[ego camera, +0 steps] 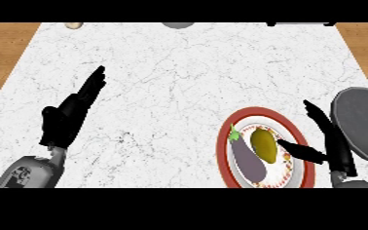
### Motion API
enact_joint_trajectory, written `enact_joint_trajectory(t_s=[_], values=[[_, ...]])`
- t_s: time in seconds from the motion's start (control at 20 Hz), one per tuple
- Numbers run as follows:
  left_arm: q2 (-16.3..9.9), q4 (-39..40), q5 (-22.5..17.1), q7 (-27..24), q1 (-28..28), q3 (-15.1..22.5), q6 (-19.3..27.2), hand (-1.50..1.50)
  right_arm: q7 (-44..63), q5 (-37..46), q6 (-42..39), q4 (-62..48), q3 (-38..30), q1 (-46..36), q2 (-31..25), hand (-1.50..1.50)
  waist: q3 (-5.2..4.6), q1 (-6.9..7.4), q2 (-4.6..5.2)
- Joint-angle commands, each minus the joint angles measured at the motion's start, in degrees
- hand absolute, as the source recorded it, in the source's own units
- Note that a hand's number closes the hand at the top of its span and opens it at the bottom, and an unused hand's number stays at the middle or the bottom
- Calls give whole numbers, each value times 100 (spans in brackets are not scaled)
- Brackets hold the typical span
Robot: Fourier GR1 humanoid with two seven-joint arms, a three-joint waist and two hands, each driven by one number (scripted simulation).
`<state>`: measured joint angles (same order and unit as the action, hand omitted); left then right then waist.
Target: Pick the lemon from the plate and place it in the pan
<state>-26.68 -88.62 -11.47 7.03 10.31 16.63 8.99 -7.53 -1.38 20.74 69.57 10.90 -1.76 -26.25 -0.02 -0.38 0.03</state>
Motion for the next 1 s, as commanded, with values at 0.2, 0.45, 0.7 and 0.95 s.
enact_joint_trajectory(t_s=[0.2,0.45,0.7,0.95], values=[[118,8,48,151,-33,-13,-71,0,2317,1022,-681,1280,799,-100,-1251,-150,-22,-2,-29],[263,-240,201,124,-176,191,-8,0,3723,1038,-2135,1368,1342,-781,-1635,-150,-23,155,-17],[116,-62,87,83,-27,-42,-269,0,4960,345,-3690,1478,1548,-1648,-1566,-150,-13,156,7],[138,-122,146,179,-48,-212,-296,0,6247,50,-4125,1701,1788,-2052,-764,-150,-2,88,-10]])
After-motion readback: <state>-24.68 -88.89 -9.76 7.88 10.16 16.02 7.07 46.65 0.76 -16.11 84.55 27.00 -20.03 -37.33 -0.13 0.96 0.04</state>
